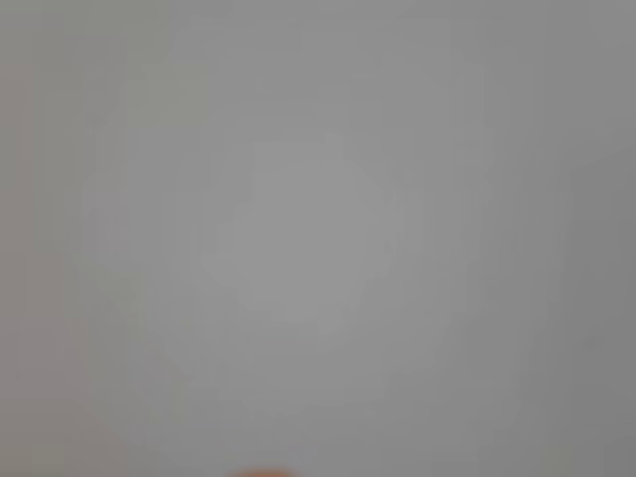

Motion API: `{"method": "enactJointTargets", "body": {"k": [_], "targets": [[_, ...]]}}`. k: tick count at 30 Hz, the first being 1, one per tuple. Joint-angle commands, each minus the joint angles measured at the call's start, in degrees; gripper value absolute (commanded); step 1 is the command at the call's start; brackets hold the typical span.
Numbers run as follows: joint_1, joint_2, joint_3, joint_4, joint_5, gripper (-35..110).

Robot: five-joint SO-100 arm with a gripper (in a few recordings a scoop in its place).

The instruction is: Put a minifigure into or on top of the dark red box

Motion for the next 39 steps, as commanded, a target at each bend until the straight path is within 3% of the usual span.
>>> {"method": "enactJointTargets", "body": {"k": [1,16,21,23,26,32,34,39], "targets": [[-0.1,0.8,0.9,1.2,1.5,0],[0.5,0.8,0.9,1.2,2.2,0],[5.2,1.5,-3.6,3.2,12.0,4],[9.8,1.4,-9.2,7.8,19.7,4],[16.3,0.2,-13.0,12.0,43.2,6],[17.2,-1.1,-6.1,-9.6,70.5,12],[15.1,-3.8,-4.9,-11.4,84.4,16],[14.6,-21.2,-13.4,-10.7,104.2,20]]}}
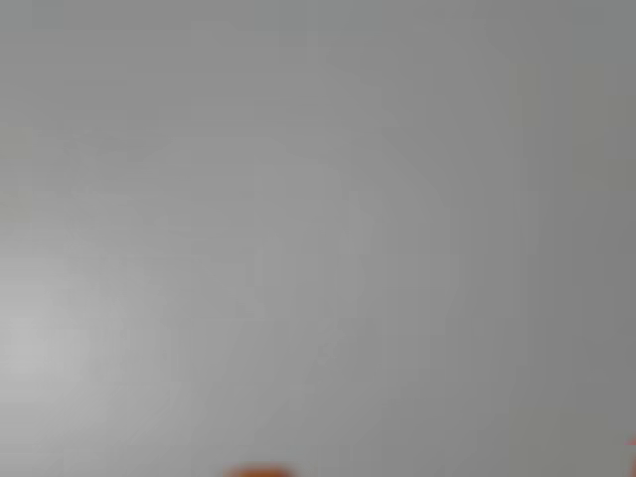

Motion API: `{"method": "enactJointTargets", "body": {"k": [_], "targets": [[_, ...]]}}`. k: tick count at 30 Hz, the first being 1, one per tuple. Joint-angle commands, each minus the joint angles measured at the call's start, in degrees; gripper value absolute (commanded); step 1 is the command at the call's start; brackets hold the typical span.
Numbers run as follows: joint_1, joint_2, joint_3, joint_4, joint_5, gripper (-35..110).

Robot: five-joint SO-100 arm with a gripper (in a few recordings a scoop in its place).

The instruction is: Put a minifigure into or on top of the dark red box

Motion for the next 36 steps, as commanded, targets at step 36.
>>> {"method": "enactJointTargets", "body": {"k": [36], "targets": [[5.6,-90.4,-57.6,-13.0,18.7,22]]}}
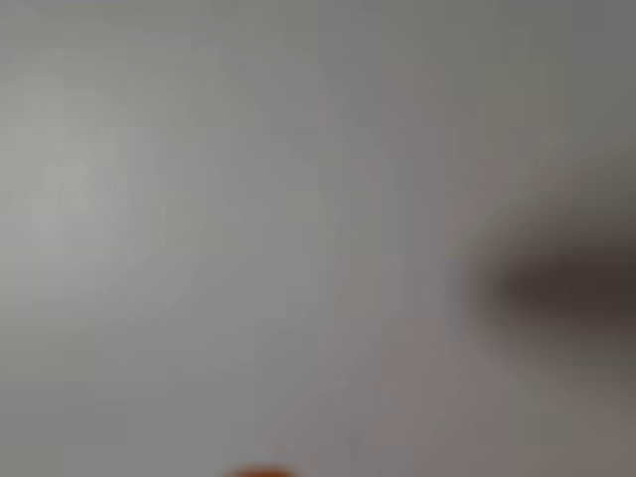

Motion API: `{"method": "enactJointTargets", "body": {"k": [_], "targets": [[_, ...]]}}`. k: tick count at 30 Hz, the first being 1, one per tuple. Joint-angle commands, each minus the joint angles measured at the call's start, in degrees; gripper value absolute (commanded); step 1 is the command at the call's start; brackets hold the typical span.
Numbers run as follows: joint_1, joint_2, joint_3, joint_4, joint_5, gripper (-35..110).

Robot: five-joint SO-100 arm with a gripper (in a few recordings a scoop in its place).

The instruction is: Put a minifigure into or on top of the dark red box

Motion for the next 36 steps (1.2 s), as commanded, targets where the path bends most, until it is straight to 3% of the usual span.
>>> {"method": "enactJointTargets", "body": {"k": [1,12,22,36], "targets": [[-0.8,-4.0,-8.3,0.9,-0.9,22],[-2.5,-16.8,-24.1,5.5,2.6,22],[-1.1,-32.5,-48.9,16.0,-2.5,23],[2.8,-33.8,-45.5,7.9,-6.5,23]]}}
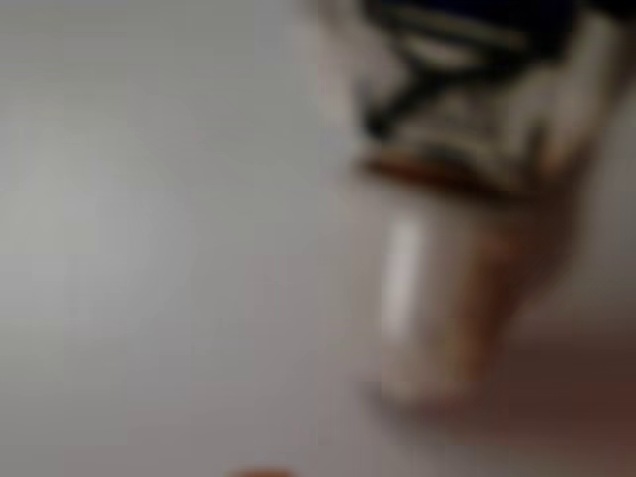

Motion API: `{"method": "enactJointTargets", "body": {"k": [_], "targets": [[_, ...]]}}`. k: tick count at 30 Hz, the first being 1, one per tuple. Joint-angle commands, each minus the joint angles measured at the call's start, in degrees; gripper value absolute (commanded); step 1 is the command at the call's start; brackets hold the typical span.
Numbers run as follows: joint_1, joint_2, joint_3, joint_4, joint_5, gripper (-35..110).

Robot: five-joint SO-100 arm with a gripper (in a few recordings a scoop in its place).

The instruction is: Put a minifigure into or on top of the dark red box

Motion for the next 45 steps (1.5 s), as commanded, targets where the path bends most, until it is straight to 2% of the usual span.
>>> {"method": "enactJointTargets", "body": {"k": [1,18,35,39,40,42,45], "targets": [[0.1,1.0,0.1,-1.1,1.3,23],[-0.4,-5.7,-8.7,-1.0,1.1,23],[-0.3,-15.0,-24.9,8.8,0.0,16],[-0.3,-21.7,-38.2,17.2,-0.4,13],[-0.2,-25.8,-46.4,21.2,-0.9,12],[-0.1,-41.0,-75.0,31.6,-1.1,9],[-0.4,-45.5,-80.9,32.5,-0.8,8]]}}
